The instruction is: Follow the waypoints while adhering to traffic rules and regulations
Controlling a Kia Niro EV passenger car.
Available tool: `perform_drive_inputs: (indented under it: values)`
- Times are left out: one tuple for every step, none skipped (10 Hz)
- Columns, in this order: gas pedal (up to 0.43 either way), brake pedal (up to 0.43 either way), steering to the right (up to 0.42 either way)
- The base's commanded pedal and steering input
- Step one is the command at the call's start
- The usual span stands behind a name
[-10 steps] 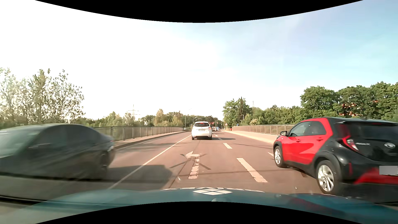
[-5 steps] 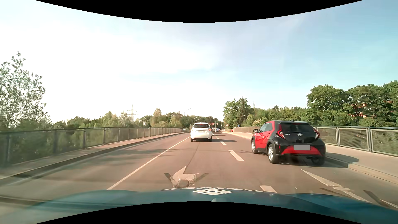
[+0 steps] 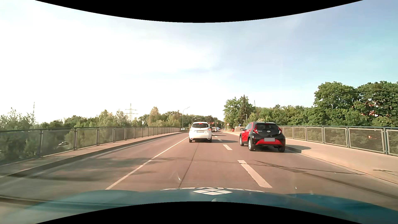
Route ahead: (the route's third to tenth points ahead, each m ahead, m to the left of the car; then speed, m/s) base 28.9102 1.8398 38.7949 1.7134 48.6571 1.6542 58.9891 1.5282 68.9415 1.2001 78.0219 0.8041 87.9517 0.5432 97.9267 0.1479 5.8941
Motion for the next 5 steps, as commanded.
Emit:
perform_drive_inputs:
  values:
    - [0.087, 0.000, -0.001]
    - [0.079, 0.000, -0.002]
    - [0.008, 0.000, -0.004]
    - [0.000, 0.000, -0.006]
    - [0.000, 0.000, -0.009]
